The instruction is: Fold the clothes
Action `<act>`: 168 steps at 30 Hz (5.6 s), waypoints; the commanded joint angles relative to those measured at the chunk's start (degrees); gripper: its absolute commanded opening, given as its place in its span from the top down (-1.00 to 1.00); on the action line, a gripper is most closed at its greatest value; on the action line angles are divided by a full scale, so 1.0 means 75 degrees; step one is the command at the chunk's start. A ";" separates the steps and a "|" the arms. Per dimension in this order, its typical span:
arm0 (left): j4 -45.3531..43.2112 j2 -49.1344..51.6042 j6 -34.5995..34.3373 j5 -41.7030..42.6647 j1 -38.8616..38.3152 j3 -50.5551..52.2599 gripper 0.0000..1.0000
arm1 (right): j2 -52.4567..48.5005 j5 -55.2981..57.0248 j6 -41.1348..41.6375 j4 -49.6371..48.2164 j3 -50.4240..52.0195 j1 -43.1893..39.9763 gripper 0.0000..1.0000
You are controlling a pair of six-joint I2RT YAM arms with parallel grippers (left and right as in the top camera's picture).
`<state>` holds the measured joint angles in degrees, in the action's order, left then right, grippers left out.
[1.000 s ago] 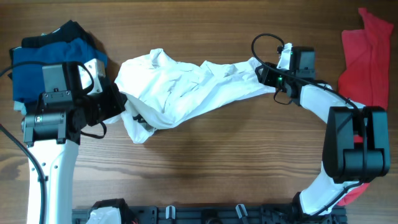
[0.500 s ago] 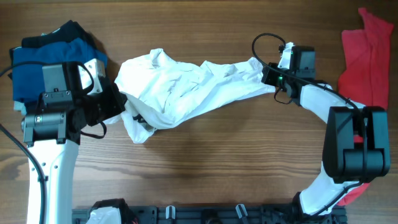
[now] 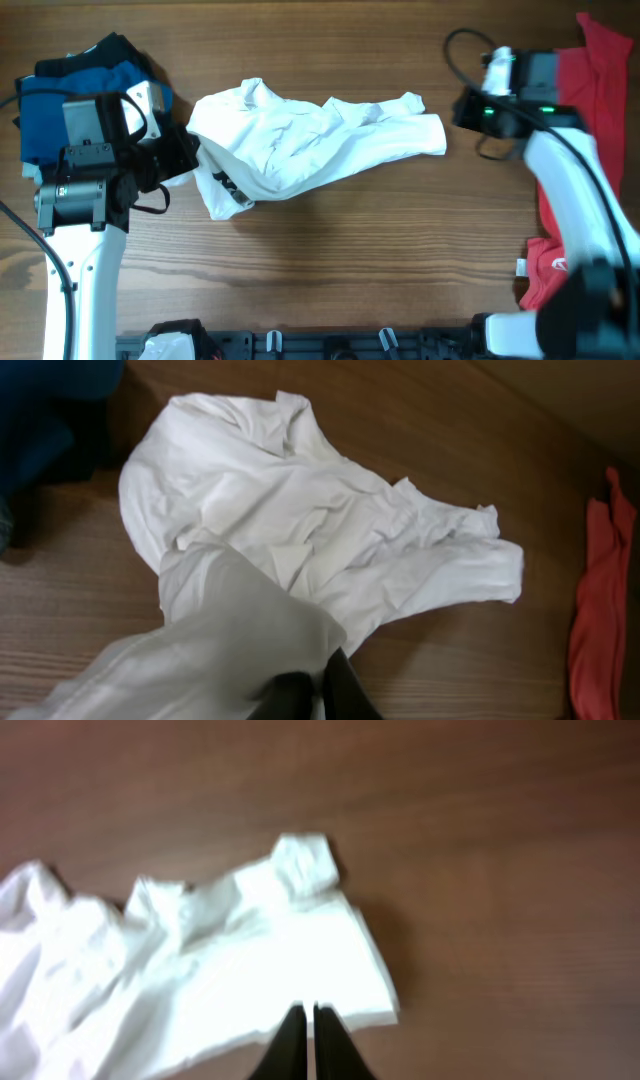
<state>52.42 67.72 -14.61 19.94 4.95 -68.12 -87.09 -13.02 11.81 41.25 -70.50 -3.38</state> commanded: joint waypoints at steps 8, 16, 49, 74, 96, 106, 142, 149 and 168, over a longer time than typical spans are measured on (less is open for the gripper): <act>0.0175 0.0015 0.0119 -0.0125 0.0044 -0.0055 0.92 | 0.0729 0.1763 -0.0047 0.2349 0.0111 0.0012 0.58; 0.0530 0.0015 0.0119 -0.0125 0.0041 -0.0055 0.92 | -0.0344 0.0618 -0.0580 -0.0595 0.0111 0.0012 0.03; 0.0527 0.0015 0.0122 -0.0128 0.0041 -0.0055 0.92 | -0.3605 0.0391 -0.0545 -0.2990 0.0099 0.0848 0.89; 0.0525 0.0015 0.0125 -0.0128 0.0041 -0.0055 0.92 | 0.0889 0.2247 -0.0723 0.4430 -0.0350 0.0848 0.74; 0.0536 0.0015 0.0125 -0.0128 0.0041 -0.0055 0.92 | 0.0766 0.1568 0.0854 0.3981 0.0994 0.0848 0.21; 0.0600 0.0015 0.0128 -0.0128 0.0041 -0.0055 0.92 | 0.0119 0.1655 0.2037 0.2509 0.2069 0.0848 0.03; 0.0711 0.0015 0.0128 -0.0128 0.0041 -0.0055 0.92 | -0.0708 0.2192 0.3013 0.2728 0.1195 0.0344 0.90; 0.0711 0.0015 0.0125 -0.0128 0.0041 -0.0055 0.92 | -0.0268 0.2343 0.2780 0.3258 0.0557 0.0344 0.91; 0.0734 0.0015 0.0128 -0.0128 0.0041 -0.0055 0.92 | -0.0268 0.1510 0.2451 0.2253 0.2133 0.0347 0.46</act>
<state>57.93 67.83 -14.61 19.33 4.95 -68.12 -89.71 2.33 30.57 60.95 -57.58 -0.60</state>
